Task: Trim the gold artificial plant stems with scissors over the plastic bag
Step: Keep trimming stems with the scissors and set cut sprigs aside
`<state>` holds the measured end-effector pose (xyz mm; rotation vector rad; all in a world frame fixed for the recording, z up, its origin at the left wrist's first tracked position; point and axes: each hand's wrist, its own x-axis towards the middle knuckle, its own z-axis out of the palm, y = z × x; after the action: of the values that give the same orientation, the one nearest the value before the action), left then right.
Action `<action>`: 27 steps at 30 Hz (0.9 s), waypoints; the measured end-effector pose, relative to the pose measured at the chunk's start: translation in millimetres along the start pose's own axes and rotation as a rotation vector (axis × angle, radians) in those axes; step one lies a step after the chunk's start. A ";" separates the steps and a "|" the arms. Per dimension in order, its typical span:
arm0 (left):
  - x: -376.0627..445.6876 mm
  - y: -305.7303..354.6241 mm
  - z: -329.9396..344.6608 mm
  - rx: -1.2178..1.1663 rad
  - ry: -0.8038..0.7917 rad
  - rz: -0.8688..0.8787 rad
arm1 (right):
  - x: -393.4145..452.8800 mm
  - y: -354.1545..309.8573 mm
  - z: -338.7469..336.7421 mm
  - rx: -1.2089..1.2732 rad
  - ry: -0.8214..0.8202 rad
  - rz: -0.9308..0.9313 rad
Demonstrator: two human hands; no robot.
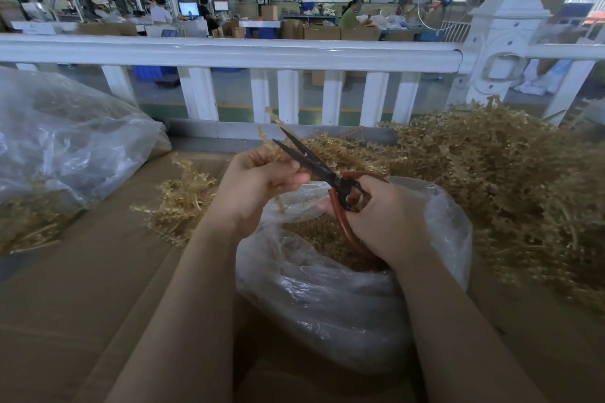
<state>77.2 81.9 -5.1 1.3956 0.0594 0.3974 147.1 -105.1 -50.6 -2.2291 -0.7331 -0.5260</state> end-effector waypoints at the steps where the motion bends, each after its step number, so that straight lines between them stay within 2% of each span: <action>1: -0.5 0.3 -0.6 -0.005 -0.008 0.003 | 0.0 -0.1 0.1 0.012 0.001 0.000; 11: 2.0 -2.3 -4.1 0.060 0.022 0.018 | 0.8 1.3 -1.0 0.035 0.002 -0.018; 17: 0.2 0.2 -5.0 0.215 -0.029 0.061 | 0.4 0.0 -5.0 -0.023 -0.033 -0.067; 27: 3.5 -1.1 -9.1 0.315 -0.085 0.065 | 1.3 2.8 -3.6 -0.011 -0.067 -0.039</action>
<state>78.3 91.4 -7.1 1.7275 0.0072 0.3937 149.4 -108.9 -48.9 -2.2557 -0.8113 -0.4778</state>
